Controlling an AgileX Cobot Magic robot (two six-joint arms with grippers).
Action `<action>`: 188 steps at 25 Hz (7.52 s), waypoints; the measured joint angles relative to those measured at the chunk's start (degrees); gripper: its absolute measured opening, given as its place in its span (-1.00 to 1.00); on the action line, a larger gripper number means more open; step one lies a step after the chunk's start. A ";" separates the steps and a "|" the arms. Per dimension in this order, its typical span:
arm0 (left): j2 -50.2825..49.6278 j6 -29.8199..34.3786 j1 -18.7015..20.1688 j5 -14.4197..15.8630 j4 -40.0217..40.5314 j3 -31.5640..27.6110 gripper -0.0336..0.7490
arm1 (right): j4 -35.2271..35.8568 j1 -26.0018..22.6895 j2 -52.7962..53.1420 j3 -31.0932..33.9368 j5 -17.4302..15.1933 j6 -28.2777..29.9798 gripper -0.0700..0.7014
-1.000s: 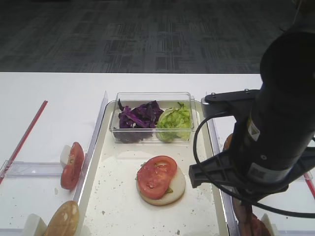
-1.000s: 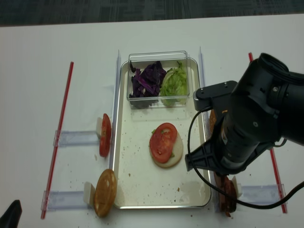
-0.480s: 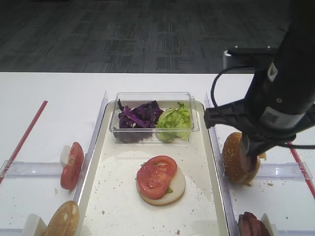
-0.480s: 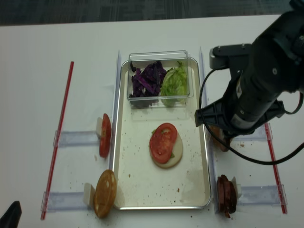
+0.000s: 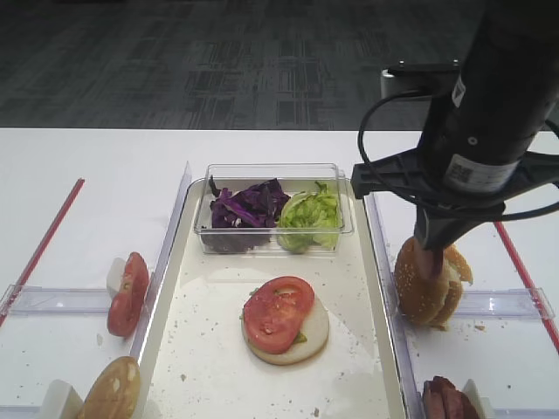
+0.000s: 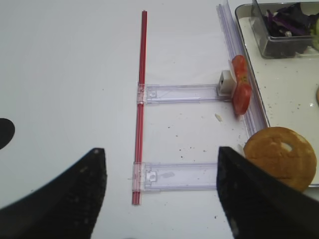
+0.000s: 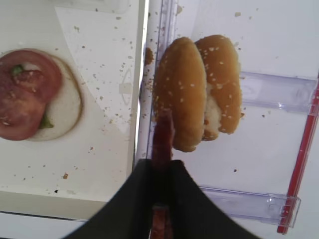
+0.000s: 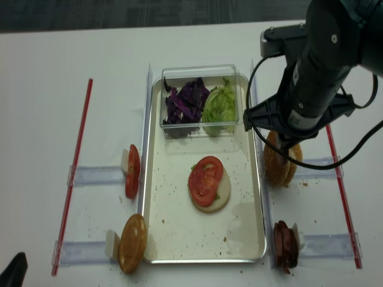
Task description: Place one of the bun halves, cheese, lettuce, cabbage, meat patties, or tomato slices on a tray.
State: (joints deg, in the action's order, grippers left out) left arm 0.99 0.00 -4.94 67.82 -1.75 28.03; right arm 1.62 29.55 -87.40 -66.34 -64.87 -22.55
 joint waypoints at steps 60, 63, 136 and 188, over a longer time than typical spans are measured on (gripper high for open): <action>0.00 0.00 0.00 0.00 0.00 0.00 0.20 | 36.60 0.00 -18.94 -0.35 14.67 32.70 0.86; 0.00 0.00 0.00 0.00 0.00 0.00 0.20 | 36.07 0.00 -18.94 -0.35 14.29 32.07 0.93; 0.00 0.00 0.00 0.00 0.00 0.00 0.20 | -4.61 -26.04 -2.64 -0.35 -0.45 12.07 0.94; 0.00 0.00 0.00 0.00 0.00 0.00 0.20 | 3.00 -26.77 78.52 38.88 1.26 20.25 0.78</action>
State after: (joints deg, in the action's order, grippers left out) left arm 0.99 0.00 -4.94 67.82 -1.75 28.03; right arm 4.62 2.78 -8.89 -27.46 -63.61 -2.30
